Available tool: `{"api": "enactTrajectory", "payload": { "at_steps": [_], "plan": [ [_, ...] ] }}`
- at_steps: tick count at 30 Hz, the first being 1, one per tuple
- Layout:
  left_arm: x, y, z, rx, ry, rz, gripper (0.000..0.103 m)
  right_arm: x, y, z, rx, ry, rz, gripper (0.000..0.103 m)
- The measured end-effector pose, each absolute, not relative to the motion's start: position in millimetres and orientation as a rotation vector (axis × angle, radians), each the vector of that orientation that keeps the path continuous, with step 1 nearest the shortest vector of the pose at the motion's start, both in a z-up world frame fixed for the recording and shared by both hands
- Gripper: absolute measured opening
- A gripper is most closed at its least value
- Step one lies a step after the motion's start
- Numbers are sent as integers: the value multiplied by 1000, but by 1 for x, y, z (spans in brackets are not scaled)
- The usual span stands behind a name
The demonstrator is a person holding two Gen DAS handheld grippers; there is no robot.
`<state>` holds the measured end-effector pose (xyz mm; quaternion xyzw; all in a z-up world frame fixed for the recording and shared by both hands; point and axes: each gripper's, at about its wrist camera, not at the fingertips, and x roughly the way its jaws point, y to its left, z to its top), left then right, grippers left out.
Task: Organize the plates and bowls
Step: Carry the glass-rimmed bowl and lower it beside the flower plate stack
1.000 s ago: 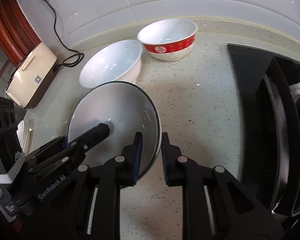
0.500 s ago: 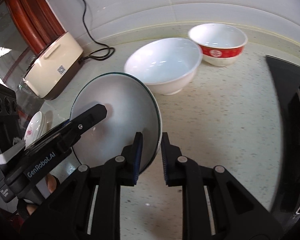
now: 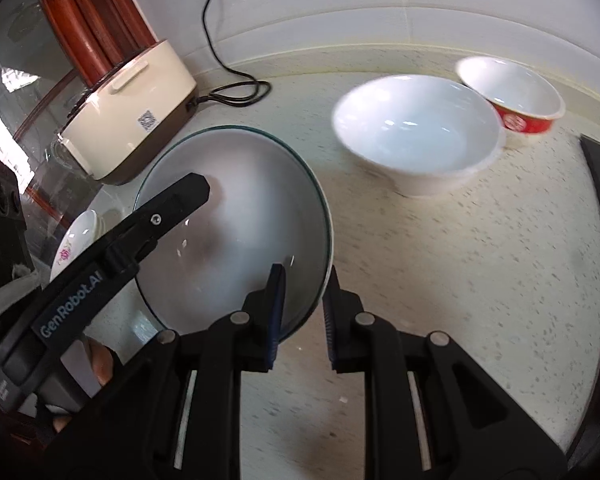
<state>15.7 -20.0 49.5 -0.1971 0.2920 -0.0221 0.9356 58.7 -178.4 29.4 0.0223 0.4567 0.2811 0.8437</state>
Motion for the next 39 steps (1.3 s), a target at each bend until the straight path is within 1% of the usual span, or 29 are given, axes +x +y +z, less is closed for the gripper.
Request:
{"api": "enactTrajectory", "payload": {
  "at_steps": [3,6,7,11,18,25,33,39],
  "plan": [
    [14,-6,51,-432,562,9,24,58,-158,29,20,978,641,22],
    [9,5,55,-456,530,60,31,61,-141,29,-11,983,651,21],
    [7,7,56,-455,523,76,32,62,-137,29,-12,984,654,21],
    [2,19,58,-481,497,114,32,66,-131,24,1,1019,674,21],
    [2,40,51,-551,519,191,32,79,-108,16,-8,1058,714,22],
    [-8,60,47,-626,510,262,33,76,-96,8,13,1052,755,22],
    [-12,72,40,-685,516,288,33,72,-94,13,55,1014,753,22],
    [-16,79,33,-718,530,325,34,66,-90,13,59,1020,757,22]
  ]
}}
